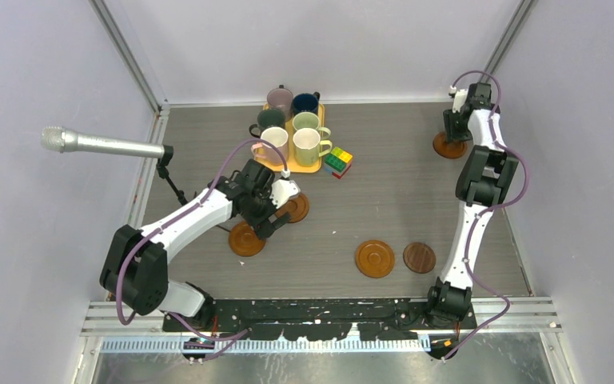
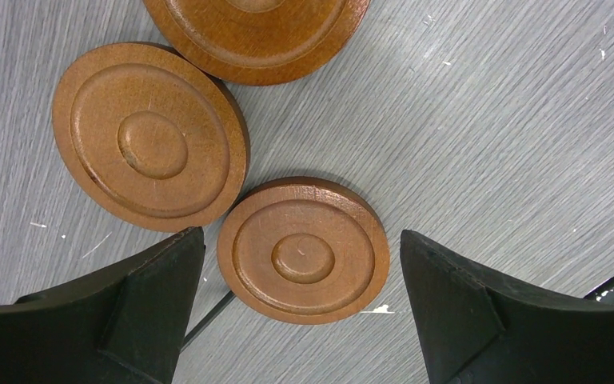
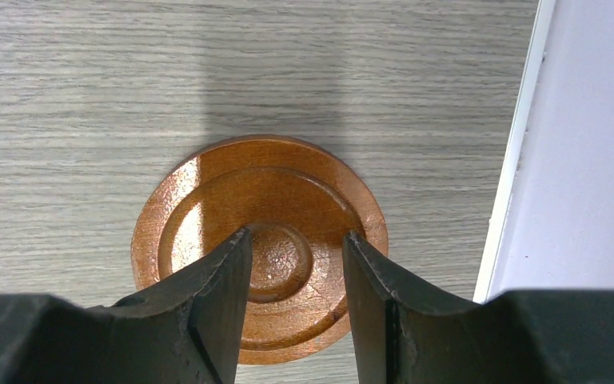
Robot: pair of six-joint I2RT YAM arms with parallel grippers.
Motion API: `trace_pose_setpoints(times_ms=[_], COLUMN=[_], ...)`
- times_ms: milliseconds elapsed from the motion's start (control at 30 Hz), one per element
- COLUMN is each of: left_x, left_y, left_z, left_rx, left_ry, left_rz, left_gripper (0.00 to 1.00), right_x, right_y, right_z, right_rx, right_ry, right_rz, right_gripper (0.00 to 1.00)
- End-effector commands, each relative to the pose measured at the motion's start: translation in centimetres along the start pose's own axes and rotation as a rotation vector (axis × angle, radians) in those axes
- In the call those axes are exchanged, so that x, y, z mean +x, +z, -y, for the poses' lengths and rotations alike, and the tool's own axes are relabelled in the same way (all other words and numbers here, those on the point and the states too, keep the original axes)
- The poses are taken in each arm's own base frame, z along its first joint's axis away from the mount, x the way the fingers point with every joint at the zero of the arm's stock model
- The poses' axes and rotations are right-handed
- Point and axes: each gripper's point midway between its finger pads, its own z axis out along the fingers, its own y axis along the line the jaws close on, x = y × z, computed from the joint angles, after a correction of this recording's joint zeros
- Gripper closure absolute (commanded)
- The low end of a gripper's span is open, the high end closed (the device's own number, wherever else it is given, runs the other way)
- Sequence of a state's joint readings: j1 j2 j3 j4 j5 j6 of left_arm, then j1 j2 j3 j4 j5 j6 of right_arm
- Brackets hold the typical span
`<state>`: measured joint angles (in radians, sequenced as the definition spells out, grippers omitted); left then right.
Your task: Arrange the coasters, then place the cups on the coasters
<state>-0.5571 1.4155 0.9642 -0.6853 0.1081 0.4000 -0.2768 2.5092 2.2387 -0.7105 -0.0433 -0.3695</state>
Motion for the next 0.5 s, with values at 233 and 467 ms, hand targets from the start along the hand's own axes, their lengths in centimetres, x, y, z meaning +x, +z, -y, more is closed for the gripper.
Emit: trace_pose_setpoints(times_ms=[233,467], left_x=[-2.0,-2.5], left_y=[-1.6,-4.3], left_z=[0.5,1.0], left_rx=[0.017,0.015], left_ry=[-0.007,-0.009], left_rz=[0.088,0.147], left_gripper=[0.00,0.00], right_x=[-2.2,3.6], right_y=[-11.6,-17.4], right_z=[-4.2,-10.3], right_rx=[-0.194,-0.191], right_ry=[-0.029,-0.185], right_rz=[0.057,-0.037], right_gripper=[0.33,0.20])
